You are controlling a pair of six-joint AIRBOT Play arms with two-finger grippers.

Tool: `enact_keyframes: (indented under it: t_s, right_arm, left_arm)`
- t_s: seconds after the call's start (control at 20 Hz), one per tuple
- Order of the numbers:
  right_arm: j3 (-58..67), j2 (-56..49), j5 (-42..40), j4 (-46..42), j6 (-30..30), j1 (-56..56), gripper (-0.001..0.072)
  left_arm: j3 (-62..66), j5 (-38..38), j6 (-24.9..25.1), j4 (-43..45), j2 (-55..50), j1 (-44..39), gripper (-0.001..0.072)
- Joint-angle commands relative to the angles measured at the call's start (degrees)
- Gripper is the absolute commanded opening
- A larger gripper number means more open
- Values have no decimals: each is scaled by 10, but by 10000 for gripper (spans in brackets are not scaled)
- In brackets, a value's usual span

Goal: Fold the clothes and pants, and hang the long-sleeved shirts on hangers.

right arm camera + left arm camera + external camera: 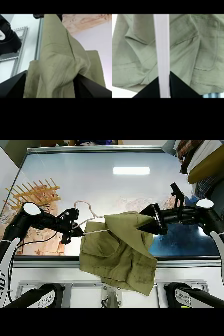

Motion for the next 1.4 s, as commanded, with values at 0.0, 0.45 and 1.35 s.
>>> enact_keyframes:
  t_s: [0.0, 0.45, 1.35]
  right_arm:
    - [0, -1, -19, 1, 3, 19, 617]
    - [0, -4, -25, 1, 3, 38, 616]
    - [0, -4, -47, 2, 3, 47, 617]
  left_arm:
    - [0, 0, 0, 0, 0, 0, 15]
    - [0, 0, 0, 0, 0, 0, 16]
    - [0, -1, 0, 0, 0, 0, 15]
